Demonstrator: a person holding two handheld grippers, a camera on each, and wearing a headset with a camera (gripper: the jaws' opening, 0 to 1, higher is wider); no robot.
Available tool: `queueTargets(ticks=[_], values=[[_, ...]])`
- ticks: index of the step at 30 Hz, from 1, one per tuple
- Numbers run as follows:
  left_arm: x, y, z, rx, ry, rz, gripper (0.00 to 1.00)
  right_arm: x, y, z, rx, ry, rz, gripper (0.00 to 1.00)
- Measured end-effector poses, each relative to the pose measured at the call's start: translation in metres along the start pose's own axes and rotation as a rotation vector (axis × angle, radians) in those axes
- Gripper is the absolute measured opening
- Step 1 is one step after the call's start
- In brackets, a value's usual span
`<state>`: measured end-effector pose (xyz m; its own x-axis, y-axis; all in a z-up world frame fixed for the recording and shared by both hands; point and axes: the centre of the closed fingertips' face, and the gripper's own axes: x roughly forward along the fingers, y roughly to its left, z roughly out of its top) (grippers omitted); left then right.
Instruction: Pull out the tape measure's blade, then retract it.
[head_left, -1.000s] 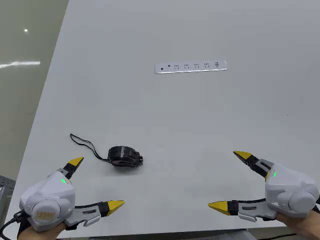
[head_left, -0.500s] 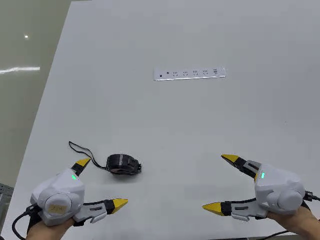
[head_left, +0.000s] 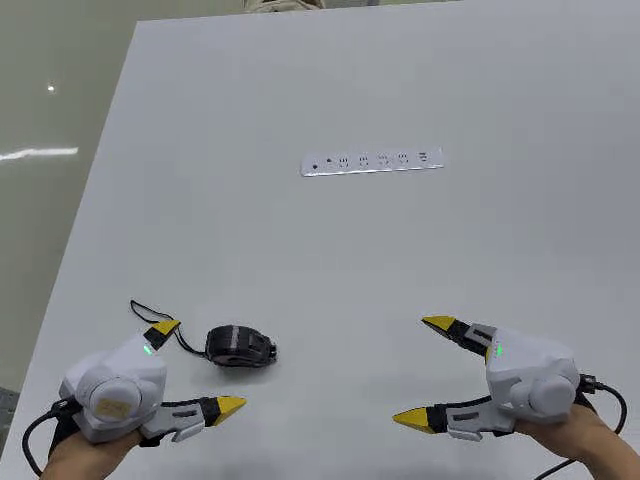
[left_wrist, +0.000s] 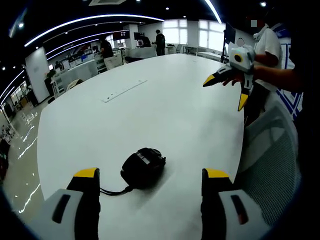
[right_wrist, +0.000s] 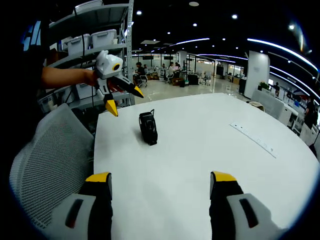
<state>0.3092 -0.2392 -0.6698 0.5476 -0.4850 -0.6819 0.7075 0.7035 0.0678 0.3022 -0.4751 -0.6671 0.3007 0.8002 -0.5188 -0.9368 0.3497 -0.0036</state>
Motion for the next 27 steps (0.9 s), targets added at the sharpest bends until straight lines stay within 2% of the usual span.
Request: queueTargets(ticks=[2,6,8,11,12,13,21,27], values=[[0.002,0.001,-0.003,0.009,0.023,-0.014,0.75,0.003,-0.001,0.0,-0.013,0.003,0.007,0.8],[0.011,0.004,-0.007,0.031,0.058,-0.037,0.73,0.008,-0.002,-0.002,-0.036,0.013,0.034,0.77],[0.015,0.006,-0.011,0.074,0.09,-0.04,0.73,0.011,-0.003,-0.003,-0.043,0.02,0.042,0.77],[0.022,0.008,-0.012,0.088,0.104,-0.056,0.71,0.015,-0.005,-0.005,-0.049,0.027,0.051,0.76],[0.024,0.009,-0.015,0.102,0.121,-0.061,0.71,0.016,-0.006,-0.005,-0.051,0.026,0.054,0.76],[0.025,0.01,-0.021,0.133,0.167,-0.067,0.7,0.017,-0.007,-0.005,-0.055,0.025,0.058,0.75],[0.04,0.013,-0.03,0.167,0.211,-0.126,0.67,0.029,-0.017,-0.009,-0.073,0.04,0.079,0.72],[0.047,0.017,-0.038,0.211,0.249,-0.164,0.65,0.041,-0.018,-0.012,-0.11,0.053,0.099,0.67]])
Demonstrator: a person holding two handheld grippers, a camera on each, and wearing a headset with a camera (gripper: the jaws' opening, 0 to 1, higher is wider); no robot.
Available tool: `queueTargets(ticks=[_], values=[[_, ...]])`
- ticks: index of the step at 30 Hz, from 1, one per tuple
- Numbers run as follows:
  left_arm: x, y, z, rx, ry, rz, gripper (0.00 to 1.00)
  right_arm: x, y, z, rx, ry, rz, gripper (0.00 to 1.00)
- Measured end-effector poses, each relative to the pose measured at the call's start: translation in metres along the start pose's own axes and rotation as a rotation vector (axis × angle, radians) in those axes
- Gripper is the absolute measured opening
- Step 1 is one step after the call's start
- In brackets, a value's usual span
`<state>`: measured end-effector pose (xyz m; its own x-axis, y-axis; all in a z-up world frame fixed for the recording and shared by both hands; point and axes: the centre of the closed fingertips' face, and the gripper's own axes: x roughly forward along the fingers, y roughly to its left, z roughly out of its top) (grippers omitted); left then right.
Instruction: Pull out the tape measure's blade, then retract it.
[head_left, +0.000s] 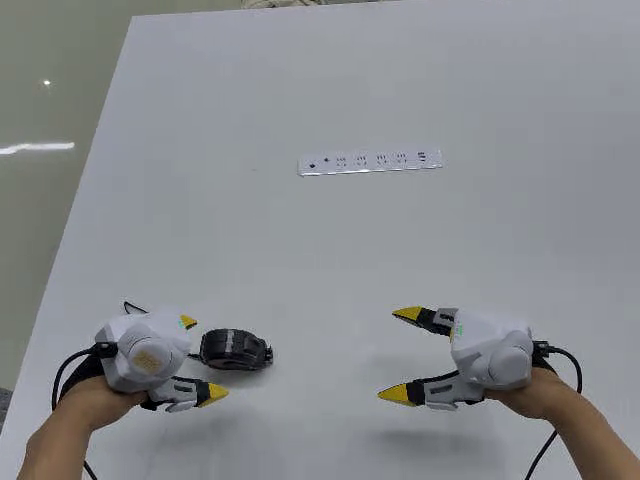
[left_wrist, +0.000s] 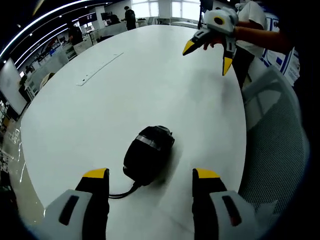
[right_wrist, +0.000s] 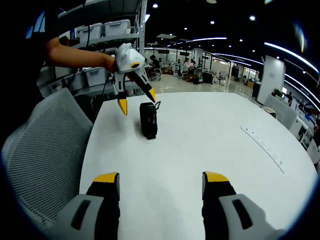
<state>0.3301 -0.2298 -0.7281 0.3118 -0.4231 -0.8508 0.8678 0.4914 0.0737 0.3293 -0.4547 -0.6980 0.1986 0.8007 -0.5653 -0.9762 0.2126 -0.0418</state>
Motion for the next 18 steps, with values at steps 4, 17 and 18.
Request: queueTargets(ticks=[4,17,18], values=[[0.003,0.004,-0.002,0.031,0.018,-0.024,0.61,0.007,-0.002,0.001,-0.004,0.003,0.018,0.66],[0.013,0.006,-0.004,0.177,0.069,-0.108,0.53,0.025,-0.009,0.004,-0.023,-0.001,0.044,0.62],[0.014,0.006,-0.003,0.187,0.066,-0.111,0.52,0.027,-0.009,0.004,-0.025,-0.001,0.046,0.62]])
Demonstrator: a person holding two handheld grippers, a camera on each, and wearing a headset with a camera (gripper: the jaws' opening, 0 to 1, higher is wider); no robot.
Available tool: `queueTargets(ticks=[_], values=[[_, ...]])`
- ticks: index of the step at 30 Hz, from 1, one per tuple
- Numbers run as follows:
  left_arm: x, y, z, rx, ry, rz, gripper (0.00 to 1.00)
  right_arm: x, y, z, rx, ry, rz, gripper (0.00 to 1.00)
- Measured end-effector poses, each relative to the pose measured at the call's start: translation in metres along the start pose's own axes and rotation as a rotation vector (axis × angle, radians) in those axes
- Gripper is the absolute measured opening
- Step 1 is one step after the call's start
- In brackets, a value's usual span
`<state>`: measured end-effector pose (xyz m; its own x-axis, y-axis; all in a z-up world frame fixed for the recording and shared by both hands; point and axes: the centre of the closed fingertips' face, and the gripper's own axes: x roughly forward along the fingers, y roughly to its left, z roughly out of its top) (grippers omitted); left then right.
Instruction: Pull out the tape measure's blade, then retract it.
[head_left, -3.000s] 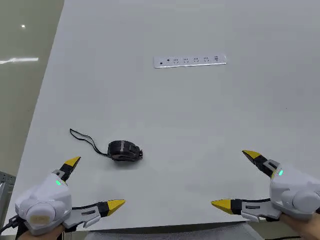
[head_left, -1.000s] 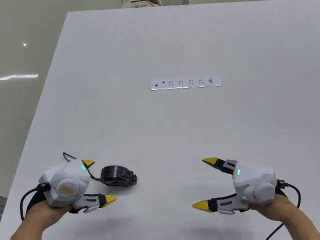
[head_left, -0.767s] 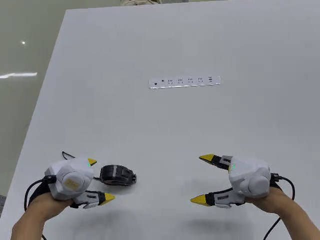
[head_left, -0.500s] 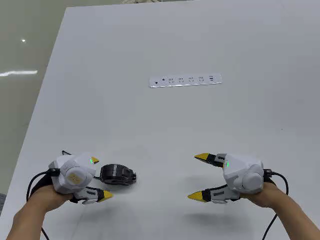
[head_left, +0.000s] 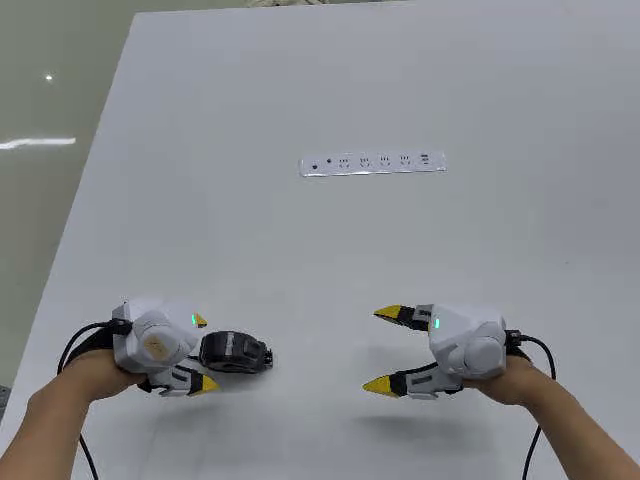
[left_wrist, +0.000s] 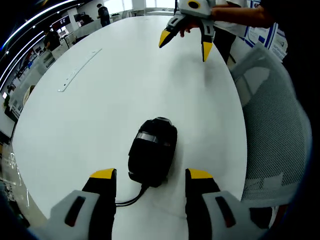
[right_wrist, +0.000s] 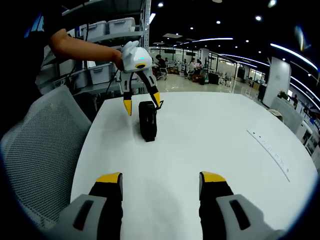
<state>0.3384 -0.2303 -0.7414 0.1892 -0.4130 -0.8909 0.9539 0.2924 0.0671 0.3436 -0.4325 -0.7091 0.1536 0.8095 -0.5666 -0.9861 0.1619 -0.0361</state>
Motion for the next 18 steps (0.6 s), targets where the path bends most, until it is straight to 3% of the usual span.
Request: queueTargets(ticks=[10,18], values=[[0.013,-0.001,0.003,0.11,0.029,-0.057,0.44,0.025,0.003,0.008,-0.025,0.004,0.046,0.58],[0.018,0.0,0.004,0.164,0.038,-0.083,0.37,0.047,0.006,0.018,-0.055,0.005,0.077,0.53]])
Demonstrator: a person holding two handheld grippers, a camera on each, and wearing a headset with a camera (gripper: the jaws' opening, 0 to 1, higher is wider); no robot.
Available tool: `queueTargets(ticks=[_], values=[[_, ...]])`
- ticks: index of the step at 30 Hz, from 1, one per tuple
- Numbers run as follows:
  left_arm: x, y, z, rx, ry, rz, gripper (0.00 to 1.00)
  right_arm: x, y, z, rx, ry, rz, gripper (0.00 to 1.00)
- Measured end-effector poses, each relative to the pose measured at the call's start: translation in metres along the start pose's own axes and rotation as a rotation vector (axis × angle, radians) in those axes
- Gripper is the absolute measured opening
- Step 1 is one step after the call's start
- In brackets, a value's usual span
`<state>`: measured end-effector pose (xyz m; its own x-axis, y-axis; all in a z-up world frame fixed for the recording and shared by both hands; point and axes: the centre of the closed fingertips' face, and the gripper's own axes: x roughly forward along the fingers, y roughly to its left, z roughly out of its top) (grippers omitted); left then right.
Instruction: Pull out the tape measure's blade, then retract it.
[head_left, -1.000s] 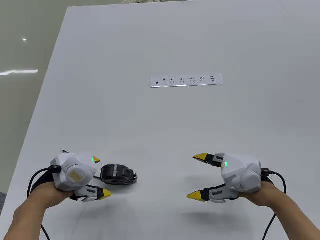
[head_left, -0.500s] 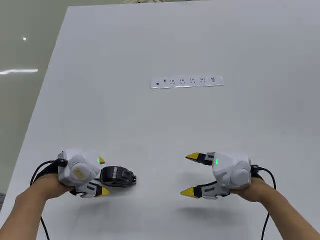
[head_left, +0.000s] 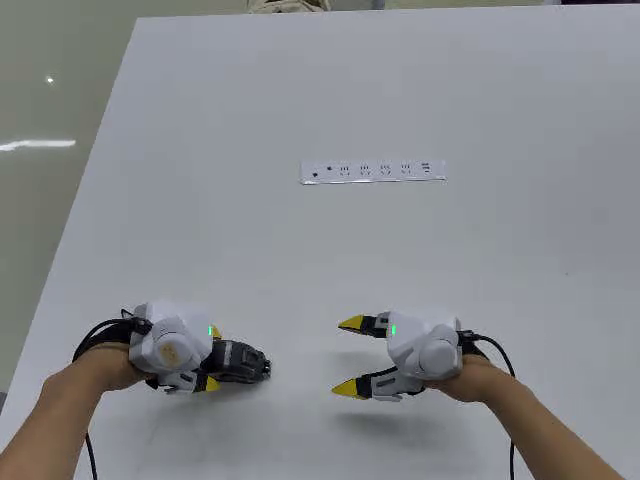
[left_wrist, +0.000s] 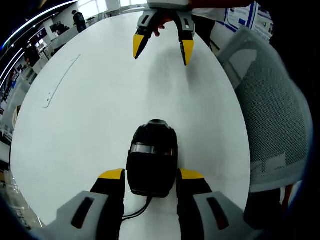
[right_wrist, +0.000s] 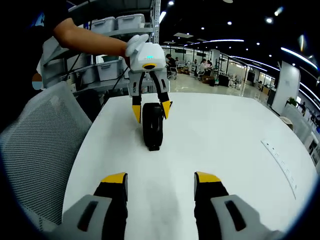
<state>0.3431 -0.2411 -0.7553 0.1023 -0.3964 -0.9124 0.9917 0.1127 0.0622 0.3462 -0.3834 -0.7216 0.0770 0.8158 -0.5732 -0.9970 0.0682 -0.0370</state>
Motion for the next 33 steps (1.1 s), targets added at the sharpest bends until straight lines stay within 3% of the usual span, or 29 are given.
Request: queueTargets(ticks=[17,27,33], values=[[0.003,-0.001,-0.002,0.03,0.004,-0.022,0.3,0.044,0.003,0.008,-0.023,-0.002,0.039,0.43],[0.003,-0.001,-0.001,-0.016,-0.016,-0.005,0.29,0.071,0.008,0.009,-0.012,0.004,0.084,0.39],[0.002,0.0,-0.001,-0.046,-0.051,0.018,0.29,0.085,0.01,0.005,-0.042,0.019,0.106,0.31]])
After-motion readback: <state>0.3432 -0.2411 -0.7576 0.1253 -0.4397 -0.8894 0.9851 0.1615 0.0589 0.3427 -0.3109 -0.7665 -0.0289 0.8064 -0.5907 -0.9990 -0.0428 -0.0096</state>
